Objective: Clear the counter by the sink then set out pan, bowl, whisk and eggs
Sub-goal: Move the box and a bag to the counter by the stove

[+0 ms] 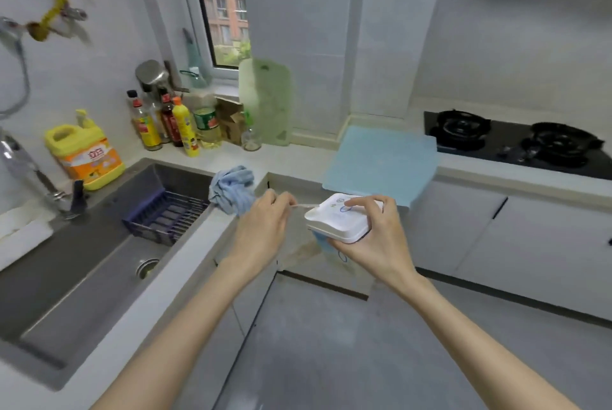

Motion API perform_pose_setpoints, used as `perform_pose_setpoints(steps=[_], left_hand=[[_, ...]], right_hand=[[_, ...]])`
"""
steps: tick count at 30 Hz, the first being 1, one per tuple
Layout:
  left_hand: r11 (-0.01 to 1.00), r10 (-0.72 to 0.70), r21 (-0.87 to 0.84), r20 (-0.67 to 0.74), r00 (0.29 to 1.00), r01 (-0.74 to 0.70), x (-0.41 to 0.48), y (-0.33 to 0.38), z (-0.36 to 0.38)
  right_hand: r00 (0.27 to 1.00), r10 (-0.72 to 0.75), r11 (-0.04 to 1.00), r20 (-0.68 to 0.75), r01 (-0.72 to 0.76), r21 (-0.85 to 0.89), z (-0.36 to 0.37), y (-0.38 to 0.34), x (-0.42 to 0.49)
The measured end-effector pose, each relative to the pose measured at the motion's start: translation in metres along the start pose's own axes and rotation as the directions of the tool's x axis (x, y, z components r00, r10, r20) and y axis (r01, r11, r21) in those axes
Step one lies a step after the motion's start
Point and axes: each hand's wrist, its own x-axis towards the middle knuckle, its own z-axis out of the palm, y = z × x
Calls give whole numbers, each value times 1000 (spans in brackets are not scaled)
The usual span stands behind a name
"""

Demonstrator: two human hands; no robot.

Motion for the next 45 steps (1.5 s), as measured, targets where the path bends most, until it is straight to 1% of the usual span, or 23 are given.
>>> perform_pose_setpoints(steps=[3, 7, 9, 11, 14, 17, 20, 24, 31, 34, 42, 45], left_hand=[[991, 115, -77, 28, 993, -113, 41, 35, 37], [968, 199, -168, 81, 977, -184, 98, 82, 94], [952, 240, -214, 91, 966, -217, 122, 102, 118], [926, 305, -265, 102, 947, -270, 155, 125, 152], [892, 362, -333, 118, 925, -306, 203, 157, 191], [849, 438, -386, 132, 889, -361, 252, 194, 230], [808, 503, -431, 146, 852, -403, 293, 230, 261], [748, 578, -492, 152, 802, -446, 338, 278, 299], [678, 654, -558, 162, 739, -478, 391, 346, 365], [661, 672, -572, 162, 723, -486, 412, 379, 397], [666, 673, -570, 180, 718, -482, 475, 490, 481], [659, 677, -581, 181, 714, -477, 503, 545, 513]], right_hand=[[993, 91, 994, -80, -96, -49, -36, 39, 11], [962, 183, 973, -202, -207, -104, -79, 91, 30], [945, 225, 958, -238, -260, -125, -95, 113, 40], [915, 268, 937, -300, -320, -141, -114, 143, 56], [857, 339, 900, -388, -415, -132, -141, 177, 79], [809, 384, 864, -446, -485, -136, -172, 212, 107], [769, 393, 830, -504, -533, -166, -200, 244, 128], [698, 408, 786, -589, -597, -162, -236, 280, 147], [588, 404, 733, -701, -666, -136, -288, 346, 169], [561, 392, 736, -729, -667, -117, -314, 384, 181], [536, 424, 734, -730, -676, -71, -411, 502, 213], [551, 413, 746, -725, -662, -78, -459, 549, 227]])
